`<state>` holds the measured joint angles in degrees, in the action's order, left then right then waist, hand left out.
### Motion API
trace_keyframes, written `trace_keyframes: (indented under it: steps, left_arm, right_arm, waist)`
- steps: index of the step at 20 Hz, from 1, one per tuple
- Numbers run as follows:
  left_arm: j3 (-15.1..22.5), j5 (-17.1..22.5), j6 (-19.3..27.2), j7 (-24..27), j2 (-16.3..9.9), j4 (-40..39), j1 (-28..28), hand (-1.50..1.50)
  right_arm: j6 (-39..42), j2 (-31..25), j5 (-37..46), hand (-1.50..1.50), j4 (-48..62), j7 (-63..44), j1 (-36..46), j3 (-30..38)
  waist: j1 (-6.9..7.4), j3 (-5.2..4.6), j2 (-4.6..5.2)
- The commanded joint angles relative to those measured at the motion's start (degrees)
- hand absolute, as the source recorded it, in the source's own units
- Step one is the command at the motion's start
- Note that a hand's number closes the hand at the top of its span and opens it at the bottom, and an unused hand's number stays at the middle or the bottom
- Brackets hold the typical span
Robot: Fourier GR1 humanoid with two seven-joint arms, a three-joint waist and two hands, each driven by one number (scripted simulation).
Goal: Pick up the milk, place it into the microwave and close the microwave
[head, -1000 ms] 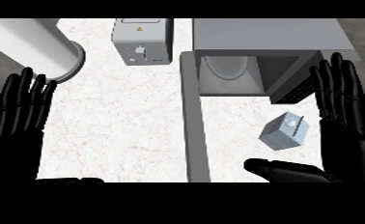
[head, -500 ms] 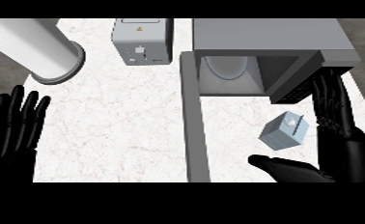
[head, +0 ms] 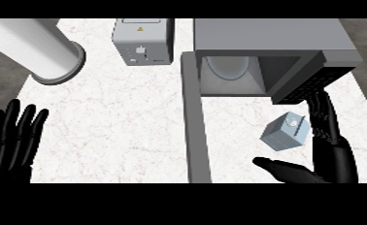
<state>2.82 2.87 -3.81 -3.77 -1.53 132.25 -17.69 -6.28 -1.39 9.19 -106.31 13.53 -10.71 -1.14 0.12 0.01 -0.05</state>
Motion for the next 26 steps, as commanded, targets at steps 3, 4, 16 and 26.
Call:
trace_keyframes:
  steps: [3,4,16,26]
  left_arm:
    - [2.7,-1.3,-1.5,1.9,1.2,2.7,-5.3,-1.5]
    - [-2.0,2.6,-3.0,1.7,-1.0,3.5,-5.1,-1.5]
    - [-1.3,1.2,-0.1,-2.2,0.0,3.9,-2.0,-1.5]
    - [1.2,-2.3,1.1,-3.8,0.4,3.7,1.1,-1.5]
  right_arm:
    - [0.6,-0.4,-2.3,-1.5,7.1,9.2,-5.6,3.4]
    - [1.2,-1.4,-3.3,-1.5,11.9,12.0,-2.7,5.6]
    - [7.0,-4.5,-8.9,-1.5,34.1,26.2,4.3,12.7]
    - [5.6,-6.1,-8.0,-1.5,53.8,36.0,14.6,15.2]
  waist:
    - [-0.01,0.0,-0.04]
    - [0.16,0.0,-0.01]
    - [0.06,0.01,0.06]
    - [-0.01,0.0,0.08]
